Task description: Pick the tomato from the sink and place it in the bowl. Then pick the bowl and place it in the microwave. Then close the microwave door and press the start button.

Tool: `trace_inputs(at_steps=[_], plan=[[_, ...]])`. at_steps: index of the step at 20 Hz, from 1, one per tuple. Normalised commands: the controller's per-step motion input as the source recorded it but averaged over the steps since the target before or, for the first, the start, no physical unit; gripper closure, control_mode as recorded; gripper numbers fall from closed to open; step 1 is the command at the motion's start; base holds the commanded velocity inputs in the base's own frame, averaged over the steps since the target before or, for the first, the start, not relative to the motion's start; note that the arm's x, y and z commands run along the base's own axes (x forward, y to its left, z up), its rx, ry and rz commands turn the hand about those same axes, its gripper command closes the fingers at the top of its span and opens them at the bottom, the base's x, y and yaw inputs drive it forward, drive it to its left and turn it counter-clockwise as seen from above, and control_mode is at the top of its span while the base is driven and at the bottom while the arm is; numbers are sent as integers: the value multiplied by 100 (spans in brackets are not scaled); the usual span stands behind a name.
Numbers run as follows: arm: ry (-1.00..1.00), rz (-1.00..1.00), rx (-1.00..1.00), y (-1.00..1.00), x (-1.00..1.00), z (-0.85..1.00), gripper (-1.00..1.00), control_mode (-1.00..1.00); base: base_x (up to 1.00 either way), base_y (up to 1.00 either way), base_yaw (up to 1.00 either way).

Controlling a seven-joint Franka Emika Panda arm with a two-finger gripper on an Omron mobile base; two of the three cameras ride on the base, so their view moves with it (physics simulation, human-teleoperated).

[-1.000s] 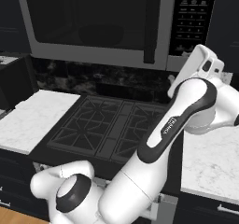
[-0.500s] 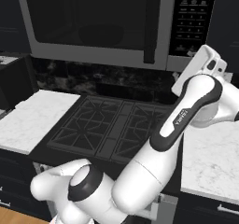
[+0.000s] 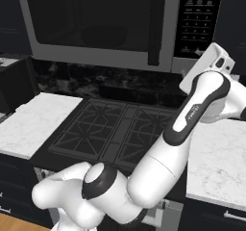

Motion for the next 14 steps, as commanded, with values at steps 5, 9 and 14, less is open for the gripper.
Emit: trace_inputs(at_steps=[5,9,14], plan=[[0,0,4,-24,20,-9,-100,-100,0,0,0],[0,0,3,-21,25,-11,-100,-100,0,0,0],[0,0,1,-8,41,-24,-100,-100,0,0,0]])
